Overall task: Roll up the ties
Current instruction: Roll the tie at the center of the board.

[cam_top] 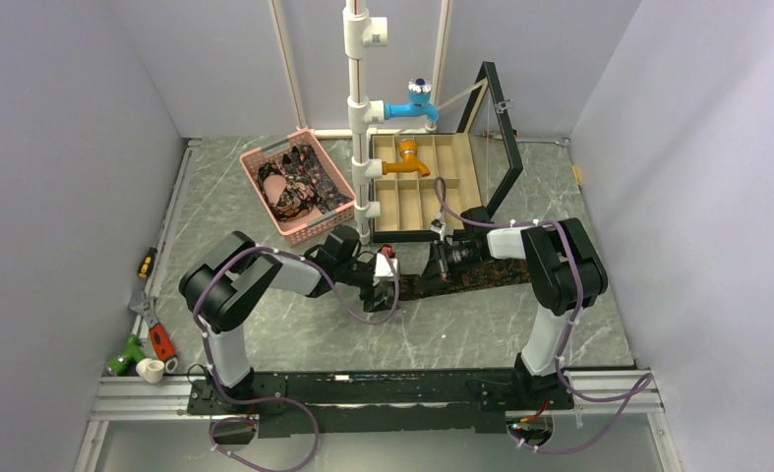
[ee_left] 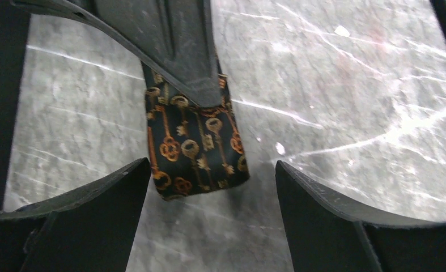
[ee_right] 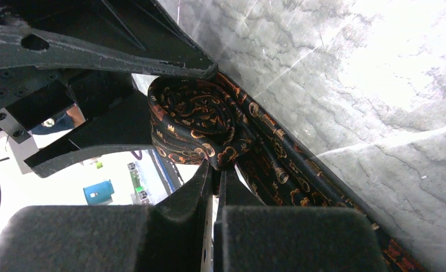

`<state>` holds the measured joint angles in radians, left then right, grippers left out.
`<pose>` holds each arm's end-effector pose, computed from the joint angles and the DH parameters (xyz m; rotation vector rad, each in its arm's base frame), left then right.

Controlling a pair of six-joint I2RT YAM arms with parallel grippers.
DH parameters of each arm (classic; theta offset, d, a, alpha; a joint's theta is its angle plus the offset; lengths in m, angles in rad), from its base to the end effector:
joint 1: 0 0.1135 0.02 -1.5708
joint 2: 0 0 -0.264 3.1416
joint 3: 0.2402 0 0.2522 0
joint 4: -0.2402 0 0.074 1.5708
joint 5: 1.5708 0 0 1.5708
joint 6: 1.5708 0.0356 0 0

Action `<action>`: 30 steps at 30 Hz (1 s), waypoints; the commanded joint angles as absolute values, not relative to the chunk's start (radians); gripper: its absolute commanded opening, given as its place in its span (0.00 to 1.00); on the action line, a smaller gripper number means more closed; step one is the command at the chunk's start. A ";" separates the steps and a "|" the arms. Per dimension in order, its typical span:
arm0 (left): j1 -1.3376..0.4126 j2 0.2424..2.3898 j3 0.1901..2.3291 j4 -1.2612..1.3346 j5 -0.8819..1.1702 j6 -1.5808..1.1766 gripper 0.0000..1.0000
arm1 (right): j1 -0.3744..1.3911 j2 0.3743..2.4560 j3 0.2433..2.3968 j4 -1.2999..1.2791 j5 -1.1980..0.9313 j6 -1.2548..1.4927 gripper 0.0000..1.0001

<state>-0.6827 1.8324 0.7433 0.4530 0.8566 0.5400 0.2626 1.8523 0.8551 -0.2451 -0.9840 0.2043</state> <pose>0.2416 -0.2311 0.1214 1.5798 1.4223 -1.0179 0.2887 0.1083 0.1052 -0.3157 2.6687 1.4983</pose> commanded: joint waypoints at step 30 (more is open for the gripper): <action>-0.758 1.885 0.875 0.051 0.695 0.562 0.30 | 0.380 1.674 0.805 -0.130 -0.802 0.391 0.52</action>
